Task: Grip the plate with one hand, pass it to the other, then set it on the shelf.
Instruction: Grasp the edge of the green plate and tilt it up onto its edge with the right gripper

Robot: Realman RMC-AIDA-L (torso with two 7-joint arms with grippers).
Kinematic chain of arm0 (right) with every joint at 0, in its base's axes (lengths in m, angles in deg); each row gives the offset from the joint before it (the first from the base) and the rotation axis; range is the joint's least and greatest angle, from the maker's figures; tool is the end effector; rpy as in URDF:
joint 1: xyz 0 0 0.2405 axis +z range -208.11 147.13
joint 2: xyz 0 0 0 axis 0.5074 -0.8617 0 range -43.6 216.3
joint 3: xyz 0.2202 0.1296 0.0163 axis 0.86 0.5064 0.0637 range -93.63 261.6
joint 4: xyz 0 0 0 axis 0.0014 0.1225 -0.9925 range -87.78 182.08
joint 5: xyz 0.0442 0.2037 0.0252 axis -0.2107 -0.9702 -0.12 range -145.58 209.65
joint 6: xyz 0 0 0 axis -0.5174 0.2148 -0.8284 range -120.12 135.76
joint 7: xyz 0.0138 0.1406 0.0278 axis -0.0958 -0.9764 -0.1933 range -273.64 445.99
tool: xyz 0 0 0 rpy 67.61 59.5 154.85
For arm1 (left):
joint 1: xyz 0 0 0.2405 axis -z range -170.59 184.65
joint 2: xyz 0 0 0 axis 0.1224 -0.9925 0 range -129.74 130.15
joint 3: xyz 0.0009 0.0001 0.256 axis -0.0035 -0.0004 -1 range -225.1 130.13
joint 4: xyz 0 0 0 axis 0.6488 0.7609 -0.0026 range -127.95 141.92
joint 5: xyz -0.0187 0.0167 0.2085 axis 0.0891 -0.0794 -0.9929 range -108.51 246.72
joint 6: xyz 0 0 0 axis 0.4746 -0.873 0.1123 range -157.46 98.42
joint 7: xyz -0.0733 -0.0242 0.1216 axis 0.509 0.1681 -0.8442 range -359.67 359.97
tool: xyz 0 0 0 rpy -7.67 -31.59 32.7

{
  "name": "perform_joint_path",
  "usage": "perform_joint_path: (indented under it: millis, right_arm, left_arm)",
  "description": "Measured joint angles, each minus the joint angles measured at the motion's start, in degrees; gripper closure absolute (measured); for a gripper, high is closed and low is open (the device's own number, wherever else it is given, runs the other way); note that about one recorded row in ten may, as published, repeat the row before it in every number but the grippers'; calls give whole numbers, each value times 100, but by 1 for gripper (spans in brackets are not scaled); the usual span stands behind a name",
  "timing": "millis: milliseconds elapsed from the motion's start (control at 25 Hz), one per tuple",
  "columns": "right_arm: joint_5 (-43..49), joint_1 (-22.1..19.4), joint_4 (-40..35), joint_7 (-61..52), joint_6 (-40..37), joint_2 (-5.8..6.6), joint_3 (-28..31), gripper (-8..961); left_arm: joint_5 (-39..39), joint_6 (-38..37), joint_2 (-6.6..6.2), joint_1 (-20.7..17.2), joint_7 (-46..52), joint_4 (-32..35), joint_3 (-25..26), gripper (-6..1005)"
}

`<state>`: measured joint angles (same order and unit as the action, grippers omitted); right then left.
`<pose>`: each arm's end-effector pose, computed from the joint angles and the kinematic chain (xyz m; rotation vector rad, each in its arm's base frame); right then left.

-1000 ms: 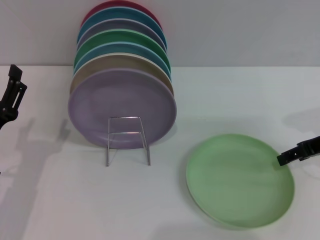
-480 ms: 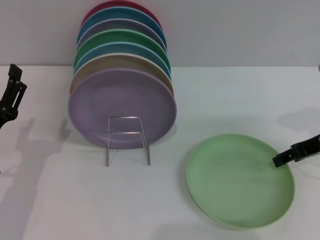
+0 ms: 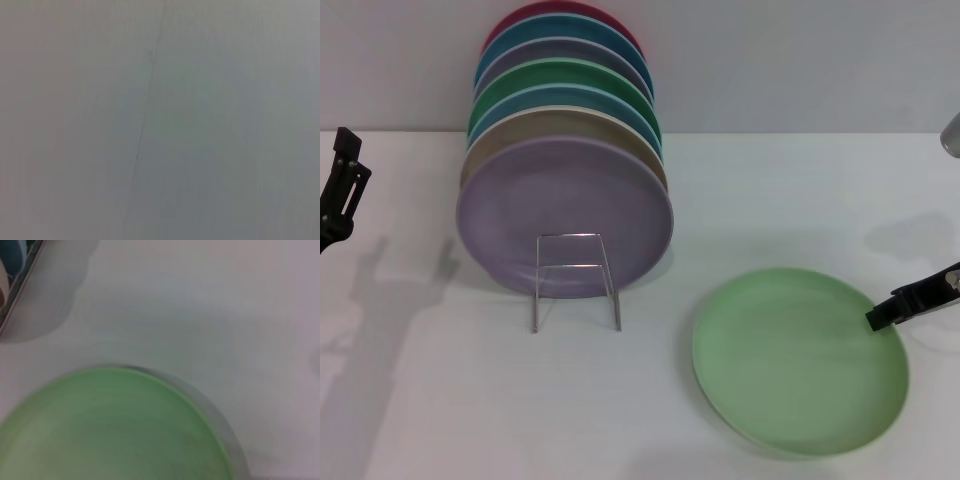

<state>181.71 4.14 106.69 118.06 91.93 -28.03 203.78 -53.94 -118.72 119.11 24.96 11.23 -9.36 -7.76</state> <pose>0.2729 0.3703 0.0459 -2.2715 1.4444 -0.3298 -0.2968 0.2843 0.0057 -1.4198 -0.4005 -1.0708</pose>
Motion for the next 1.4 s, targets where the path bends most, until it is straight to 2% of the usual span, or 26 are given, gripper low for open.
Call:
perform_joint_path:
  millis: [240, 440, 680, 1200, 1400]
  right_arm:
    - [3, 2, -51, 8, -8, 4, 0, 649]
    - [3, 2, -101, 10, -66, 4, -4, 693]
    - [3, 7, -166, 22, -140, -8, -66, 692]
    - [-9, 61, -299, 34, -239, -14, -290, 804]
    - [-10, 62, -299, 57, -278, -14, -288, 806]
  left_arm:
    - [0, 0, 0, -18, 0, 0, 0, 128]
    - [0, 0, 0, -18, 0, 0, 0, 128]
    - [0, 0, -7, -23, 0, 7, -4, 128]
    - [0, 0, -9, -27, 0, 18, -1, 129]
    - [0, 0, -9, -17, 0, 31, 0, 129]
